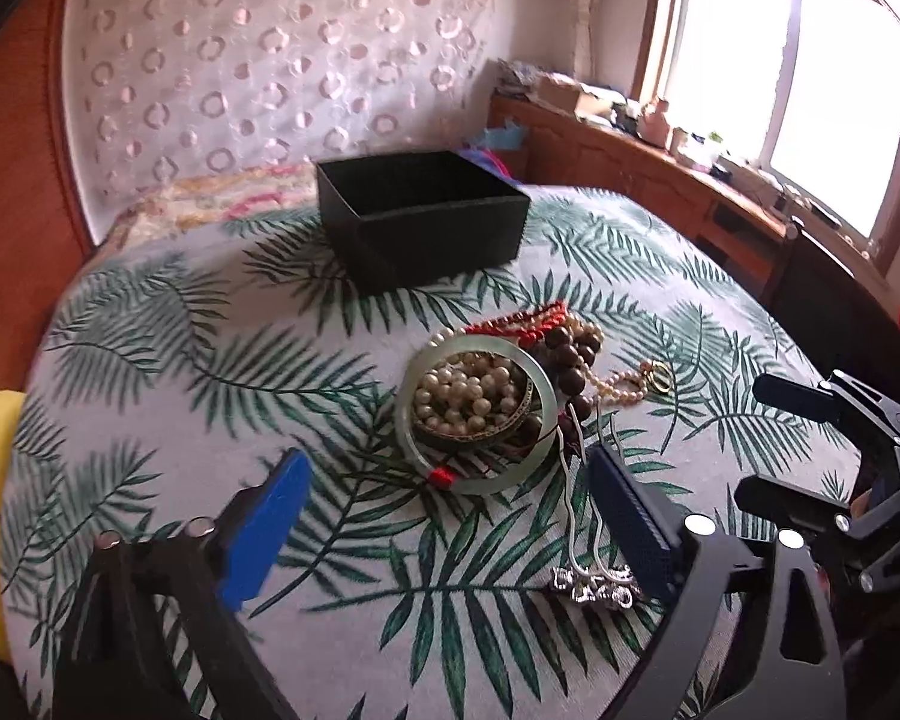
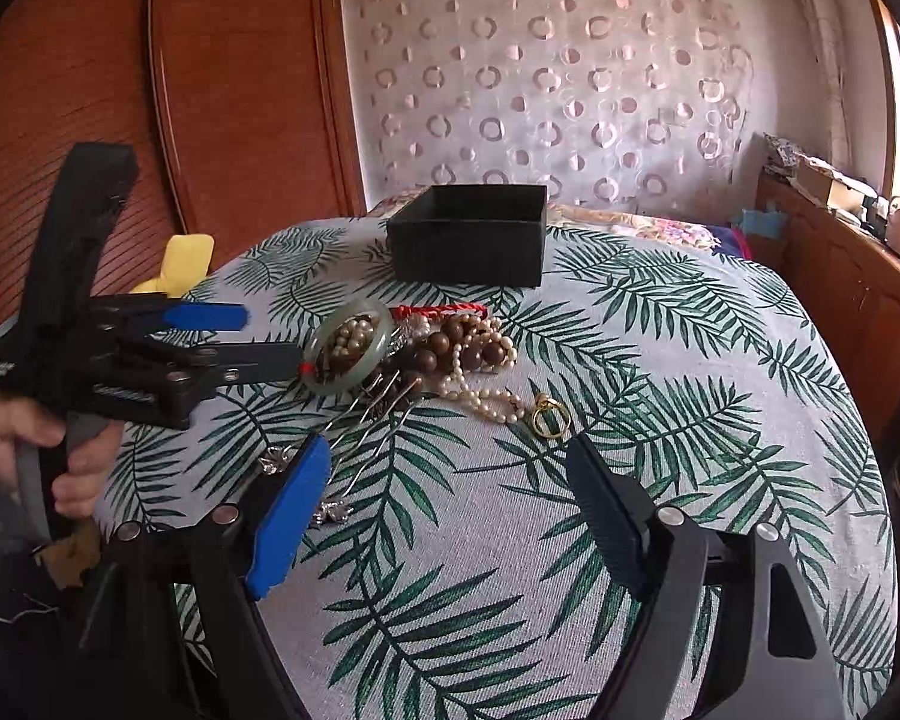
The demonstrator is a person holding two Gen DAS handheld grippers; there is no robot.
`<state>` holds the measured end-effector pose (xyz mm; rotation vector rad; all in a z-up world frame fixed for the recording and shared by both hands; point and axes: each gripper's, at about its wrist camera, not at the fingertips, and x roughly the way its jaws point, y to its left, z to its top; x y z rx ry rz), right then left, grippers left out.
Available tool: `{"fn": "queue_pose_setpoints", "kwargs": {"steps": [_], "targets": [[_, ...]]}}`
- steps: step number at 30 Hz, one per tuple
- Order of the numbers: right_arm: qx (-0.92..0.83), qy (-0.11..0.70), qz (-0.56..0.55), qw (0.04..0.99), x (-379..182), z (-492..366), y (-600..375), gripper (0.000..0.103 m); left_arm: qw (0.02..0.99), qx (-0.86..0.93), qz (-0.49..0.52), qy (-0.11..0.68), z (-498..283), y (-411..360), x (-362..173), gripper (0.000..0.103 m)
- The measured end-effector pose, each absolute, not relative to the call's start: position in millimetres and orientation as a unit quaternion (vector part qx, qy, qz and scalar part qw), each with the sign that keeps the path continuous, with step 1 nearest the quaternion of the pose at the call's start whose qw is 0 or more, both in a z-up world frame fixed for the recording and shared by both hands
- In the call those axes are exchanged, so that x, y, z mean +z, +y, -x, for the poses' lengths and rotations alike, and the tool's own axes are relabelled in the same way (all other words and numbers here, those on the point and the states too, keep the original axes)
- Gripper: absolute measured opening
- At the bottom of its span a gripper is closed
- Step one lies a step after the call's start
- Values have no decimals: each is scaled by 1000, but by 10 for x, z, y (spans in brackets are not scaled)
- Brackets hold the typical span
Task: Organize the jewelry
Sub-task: 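Grasp the jade bangle with the left tool while the right tool grasps the silver hair comb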
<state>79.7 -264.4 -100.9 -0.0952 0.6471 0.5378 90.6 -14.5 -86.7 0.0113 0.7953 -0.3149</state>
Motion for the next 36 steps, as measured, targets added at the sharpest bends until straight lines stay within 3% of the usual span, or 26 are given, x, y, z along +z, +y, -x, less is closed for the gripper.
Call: {"fn": "queue_pose_setpoints", "kwargs": {"steps": [16,20,36], "targets": [[273,329,58,902,-1093,-863,-2560,83,880,-178,-17,439,-1327,-376,-1051,87],[287,338,58,894,-1119,-869,-2508,83,879,-185,-5,439,-1343,-344,-1054,69],[351,389,73,848,-1199,-983,-2047,83,903,-149,33,401,-993,144,-843,69]]}}
